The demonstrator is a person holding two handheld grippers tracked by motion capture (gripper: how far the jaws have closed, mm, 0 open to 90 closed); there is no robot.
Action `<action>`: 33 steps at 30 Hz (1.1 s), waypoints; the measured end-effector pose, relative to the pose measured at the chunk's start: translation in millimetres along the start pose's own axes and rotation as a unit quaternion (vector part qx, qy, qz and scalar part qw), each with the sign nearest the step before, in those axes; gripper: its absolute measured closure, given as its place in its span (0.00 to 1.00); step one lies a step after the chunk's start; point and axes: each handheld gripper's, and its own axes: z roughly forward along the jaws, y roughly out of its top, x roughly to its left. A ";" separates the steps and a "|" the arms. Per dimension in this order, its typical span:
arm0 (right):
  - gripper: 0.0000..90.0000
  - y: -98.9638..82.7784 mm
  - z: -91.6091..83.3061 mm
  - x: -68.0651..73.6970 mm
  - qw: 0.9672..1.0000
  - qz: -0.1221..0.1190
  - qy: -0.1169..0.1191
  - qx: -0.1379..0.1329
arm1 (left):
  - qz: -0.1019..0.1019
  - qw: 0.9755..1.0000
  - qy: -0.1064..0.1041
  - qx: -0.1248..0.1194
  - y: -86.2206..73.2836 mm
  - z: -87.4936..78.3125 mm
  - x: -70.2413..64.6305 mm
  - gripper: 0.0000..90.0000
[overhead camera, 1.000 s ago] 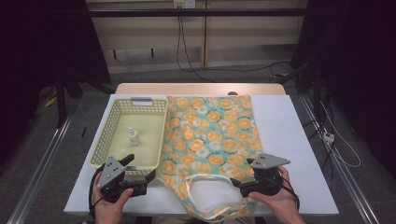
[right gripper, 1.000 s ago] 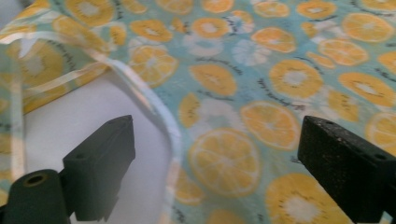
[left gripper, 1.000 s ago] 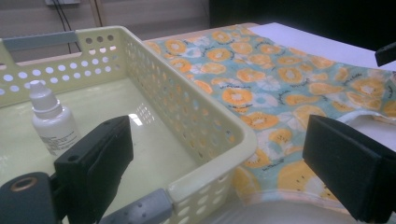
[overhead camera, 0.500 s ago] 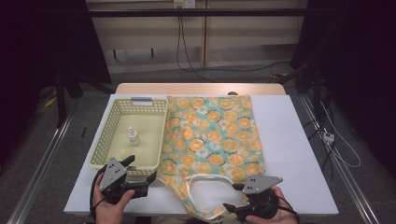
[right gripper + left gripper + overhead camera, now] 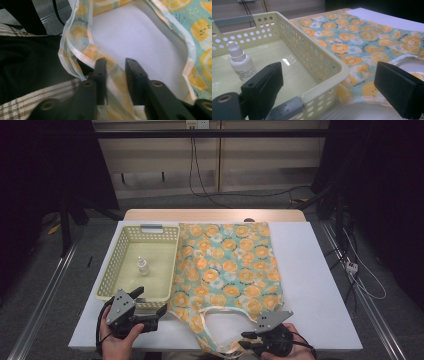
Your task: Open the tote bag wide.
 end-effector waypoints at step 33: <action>1.00 51.1 -8.5 -58.3 0.995 0.013 -0.037 -0.087 | 0.003 1.000 -0.004 -0.001 -1.3 -0.7 2.5 0.09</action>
